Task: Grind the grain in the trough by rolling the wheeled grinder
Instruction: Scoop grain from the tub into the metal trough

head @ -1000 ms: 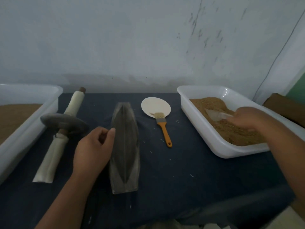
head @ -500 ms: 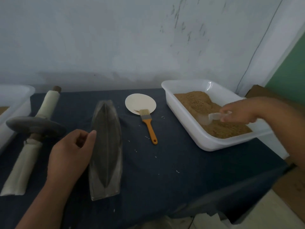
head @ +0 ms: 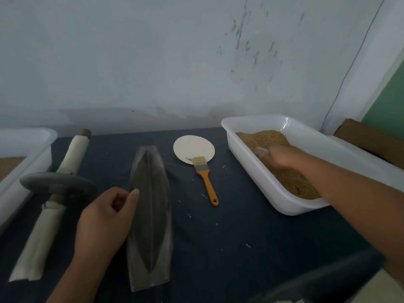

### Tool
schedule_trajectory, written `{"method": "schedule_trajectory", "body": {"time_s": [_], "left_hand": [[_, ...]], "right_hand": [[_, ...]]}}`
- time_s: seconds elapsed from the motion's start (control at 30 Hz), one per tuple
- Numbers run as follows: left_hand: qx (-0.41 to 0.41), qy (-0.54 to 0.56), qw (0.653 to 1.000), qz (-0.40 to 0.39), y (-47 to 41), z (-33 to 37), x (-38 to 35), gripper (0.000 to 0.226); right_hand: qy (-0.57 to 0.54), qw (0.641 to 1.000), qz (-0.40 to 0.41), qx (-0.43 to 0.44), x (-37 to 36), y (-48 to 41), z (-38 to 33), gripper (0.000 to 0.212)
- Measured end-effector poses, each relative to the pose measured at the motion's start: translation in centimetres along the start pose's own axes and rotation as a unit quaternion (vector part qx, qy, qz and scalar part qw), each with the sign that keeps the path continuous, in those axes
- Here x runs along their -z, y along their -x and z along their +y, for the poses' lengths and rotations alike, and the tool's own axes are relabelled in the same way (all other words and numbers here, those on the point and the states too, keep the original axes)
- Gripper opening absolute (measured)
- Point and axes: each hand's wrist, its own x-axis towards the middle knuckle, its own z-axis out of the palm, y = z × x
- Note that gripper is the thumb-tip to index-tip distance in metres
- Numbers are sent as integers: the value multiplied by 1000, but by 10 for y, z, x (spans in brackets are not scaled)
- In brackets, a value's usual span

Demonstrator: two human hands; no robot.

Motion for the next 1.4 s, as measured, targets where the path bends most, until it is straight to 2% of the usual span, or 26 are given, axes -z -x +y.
{"method": "schedule_trajectory", "body": {"time_s": [0.13, 0.23, 0.3, 0.5, 0.73, 0.87, 0.97, 1.03, 1.23, 1.4], "left_hand": [[14, 5, 1000, -8, 1, 1, -1, 22], [18, 3, 1000, -14, 1, 3, 0, 18], [22, -1, 1000, -13, 2, 1, 1, 24], [31, -2, 999, -18, 4, 0, 1, 32], [70, 24, 997, -13, 0, -7, -3, 27], [139, 58, 987, -63, -7, -13, -8, 34], [144, 64, 985, -75, -8, -11, -10, 34], [137, 51, 986, -74, -7, -9, -9, 32], [134, 65, 986, -77, -4, -4, -5, 23], [136, 81, 982, -100, -2, -2, -3, 15]], "right_hand": [[-91, 993, 70, -6, -2, 9, 34, 47], [-150, 984, 92, -22, -7, 24, 56, 38], [-200, 972, 120, -34, -13, 34, 65, 29], [-288, 941, 177, -27, -21, 52, 71, 26], [-251, 955, 157, -23, -11, 62, 68, 27], [-234, 960, 156, -2, 10, 91, 60, 25], [-260, 955, 142, 29, 28, 121, 46, 25], [-281, 949, 133, 53, 38, 141, 30, 22], [-329, 930, 84, 139, 38, 164, -42, 41], [-319, 924, 22, 211, 20, 144, -103, 23]]}}
